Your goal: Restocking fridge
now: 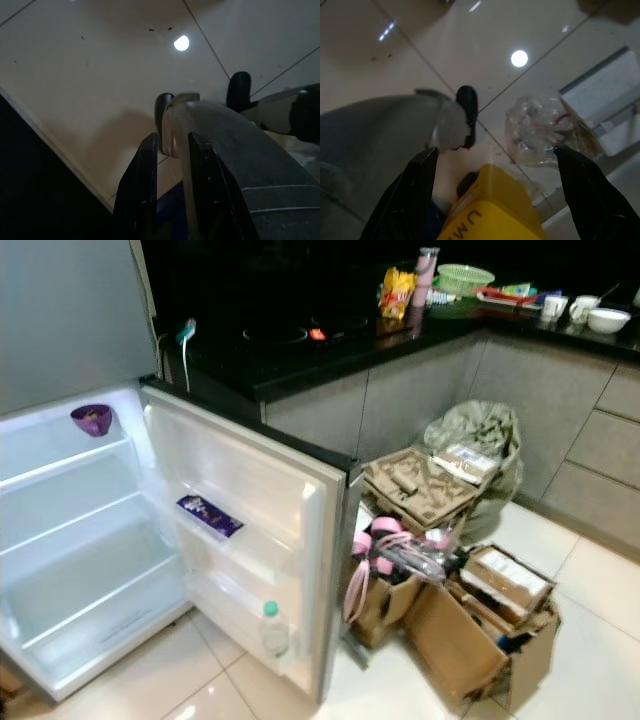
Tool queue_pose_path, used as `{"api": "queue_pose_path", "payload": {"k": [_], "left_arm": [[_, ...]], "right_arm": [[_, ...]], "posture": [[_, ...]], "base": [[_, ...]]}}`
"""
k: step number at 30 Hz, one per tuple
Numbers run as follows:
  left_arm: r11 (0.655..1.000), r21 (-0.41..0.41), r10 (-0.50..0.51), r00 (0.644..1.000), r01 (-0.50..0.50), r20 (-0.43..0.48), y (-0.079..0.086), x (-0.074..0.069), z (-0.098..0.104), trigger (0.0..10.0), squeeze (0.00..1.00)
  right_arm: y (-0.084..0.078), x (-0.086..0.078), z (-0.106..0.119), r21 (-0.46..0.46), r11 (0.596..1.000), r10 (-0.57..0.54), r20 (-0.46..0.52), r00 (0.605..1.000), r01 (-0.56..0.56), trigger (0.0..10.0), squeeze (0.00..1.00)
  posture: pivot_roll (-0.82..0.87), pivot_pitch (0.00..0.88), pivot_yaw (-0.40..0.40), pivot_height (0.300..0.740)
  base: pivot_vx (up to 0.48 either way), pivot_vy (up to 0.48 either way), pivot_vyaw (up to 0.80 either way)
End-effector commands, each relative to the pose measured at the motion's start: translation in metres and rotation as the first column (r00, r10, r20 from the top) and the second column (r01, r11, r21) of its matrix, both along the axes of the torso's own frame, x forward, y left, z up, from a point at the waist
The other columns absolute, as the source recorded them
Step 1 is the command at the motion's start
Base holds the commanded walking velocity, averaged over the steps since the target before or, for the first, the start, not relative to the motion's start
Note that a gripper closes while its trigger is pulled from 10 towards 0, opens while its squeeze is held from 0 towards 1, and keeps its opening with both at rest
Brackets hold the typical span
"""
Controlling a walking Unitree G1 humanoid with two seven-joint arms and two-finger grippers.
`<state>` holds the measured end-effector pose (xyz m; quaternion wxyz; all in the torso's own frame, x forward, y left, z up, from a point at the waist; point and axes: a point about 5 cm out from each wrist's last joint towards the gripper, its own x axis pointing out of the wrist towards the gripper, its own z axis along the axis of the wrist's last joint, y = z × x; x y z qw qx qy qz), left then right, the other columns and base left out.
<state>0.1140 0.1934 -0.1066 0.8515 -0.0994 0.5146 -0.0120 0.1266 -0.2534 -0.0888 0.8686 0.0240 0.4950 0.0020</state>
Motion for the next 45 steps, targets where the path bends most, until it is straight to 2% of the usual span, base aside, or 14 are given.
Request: {"api": "queue_pose_path", "payload": {"k": [1, 8, 12, 20, 27, 34, 45], "left_arm": [[1.0, 0.018, -0.007, 0.999, 0.007, -0.033, 0.0046, -0.0079, -0.0019, 10.0, 0.0], [1.0, 0.013, -0.017, 0.999, 0.017, -0.042, 0.0011, -0.0102, -0.003, 10.0, 0.0], [0.998, 0.014, -0.06, 0.997, 0.061, -0.044, -0.0013, -0.0105, -0.0033, 10.0, 0.0], [0.998, 0.002, -0.063, 0.997, 0.063, -0.033, -0.0028, -0.008, -0.0026, 10.0, 0.0], [0.993, 0.003, -0.117, 0.992, 0.117, -0.041, -0.0043, -0.009, -0.0029, 10.0, 0.0], [0.996, -0.005, -0.095, 0.995, 0.095, -0.044, -0.004, -0.0103, -0.0032, 10.0, 0.0], [0.997, -0.001, -0.079, 0.996, 0.079, -0.042, -0.0025, -0.01, -0.0031, 10.0, 0.0]], "right_arm": [[-0.0001, 0.0059, 0.0024, 0.002, 1.0, 0.012, 0.022, 1.0, -0.012, 10.0, 0.0], [0.0017, 0.0064, 0.0022, 0.009, 1.0, 0.015, 0.026, 1.0, -0.015, 10.0, 0.0], [0.0004, 0.007, 0.0025, 0.0, 1.0, -0.007, 0.029, 1.0, 0.007, 10.0, 0.0], [-0.0017, 0.0078, 0.0035, 0.001, 1.0, -0.011, 0.034, 0.999, 0.01, 10.0, 0.0], [-0.0059, 0.0064, 0.0031, -0.043, 0.998, -0.038, 0.014, 0.999, 0.039, 10.0, 0.0], [-0.0062, 0.0066, 0.0031, -0.044, 0.998, -0.049, 0.016, 0.999, 0.049, 10.0, 0.0], [-0.0077, 0.0079, 0.004, -0.054, 0.997, -0.05, 0.019, 0.999, 0.051, 10.0, 0.0]], "posture": [[-0.08, 0.044, 0.002, 0.74], [-0.08, 0.043, 0.001, 0.74], [-0.09, 0.04, 0.0, 0.74], [-0.09, 0.037, -0.001, 0.74], [-0.09, 0.036, 0.001, 0.74], [-0.09, 0.036, 0.0, 0.74], [-0.08, 0.034, 0.0, 0.74]], "base": [[0.0, 0.0, 0.77], [0.0, 0.0, 0.76], [0.0, 0.0, 0.7], [0.0, 0.0, 0.55], [0.0, -0.067, 0.0], [0.0, -0.466, 0.0], [0.0, 0.0, 0.0]]}}
